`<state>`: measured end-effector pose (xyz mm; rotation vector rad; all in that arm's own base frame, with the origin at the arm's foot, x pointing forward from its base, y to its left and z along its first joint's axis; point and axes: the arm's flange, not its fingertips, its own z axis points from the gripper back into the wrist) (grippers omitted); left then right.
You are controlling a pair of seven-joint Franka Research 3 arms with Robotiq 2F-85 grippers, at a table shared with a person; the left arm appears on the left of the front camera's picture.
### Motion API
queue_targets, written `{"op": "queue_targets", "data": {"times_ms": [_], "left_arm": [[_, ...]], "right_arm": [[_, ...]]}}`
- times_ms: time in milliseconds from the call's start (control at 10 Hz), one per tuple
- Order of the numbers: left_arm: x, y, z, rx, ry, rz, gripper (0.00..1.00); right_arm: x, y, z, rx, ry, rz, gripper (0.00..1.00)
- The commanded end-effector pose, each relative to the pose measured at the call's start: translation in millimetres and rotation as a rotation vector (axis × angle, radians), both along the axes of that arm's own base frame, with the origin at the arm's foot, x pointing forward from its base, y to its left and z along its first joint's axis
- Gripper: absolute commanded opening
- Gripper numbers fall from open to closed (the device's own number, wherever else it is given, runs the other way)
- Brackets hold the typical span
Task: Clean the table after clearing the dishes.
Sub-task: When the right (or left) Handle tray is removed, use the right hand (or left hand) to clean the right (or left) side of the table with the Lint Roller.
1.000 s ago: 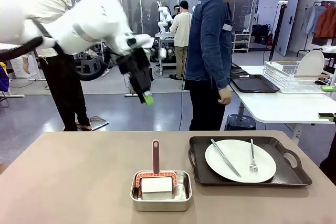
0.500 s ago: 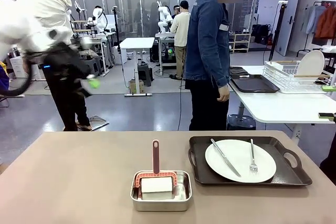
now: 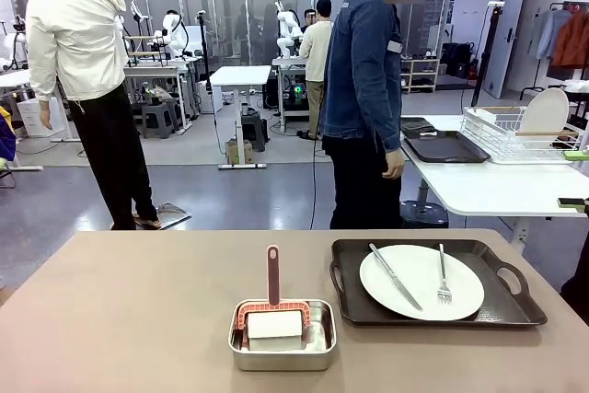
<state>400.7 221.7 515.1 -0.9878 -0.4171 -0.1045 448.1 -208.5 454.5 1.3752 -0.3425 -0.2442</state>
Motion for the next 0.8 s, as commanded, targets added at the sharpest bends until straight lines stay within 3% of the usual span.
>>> {"op": "queue_targets", "data": {"times_ms": [0,100,200,300,700], "left_arm": [[-18.5,36.4,-19.6,-0.091,-0.078,0.128,1.0],[-26.5,52.3,-29.9,-0.035,-0.085,0.156,1.0],[-19.8,54.7,-33.4,-0.03,-0.163,0.146,1.0],[-29.3,54.7,-21.5,-0.044,-0.027,0.129,1.0],[-29.3,54.7,-21.5,-0.044,-0.027,0.129,1.0]], "right_arm": [[-2.3,3.2,2.4,0.005,-0.001,0.002,1.0],[-2.3,3.2,2.4,0.005,-0.001,0.002,1.0],[-2.3,3.2,2.4,0.005,-0.001,0.002,1.0],[-2.3,3.2,2.4,0.005,-0.001,0.002,1.0],[-2.3,3.2,2.4,0.005,-0.001,0.002,1.0]]}}
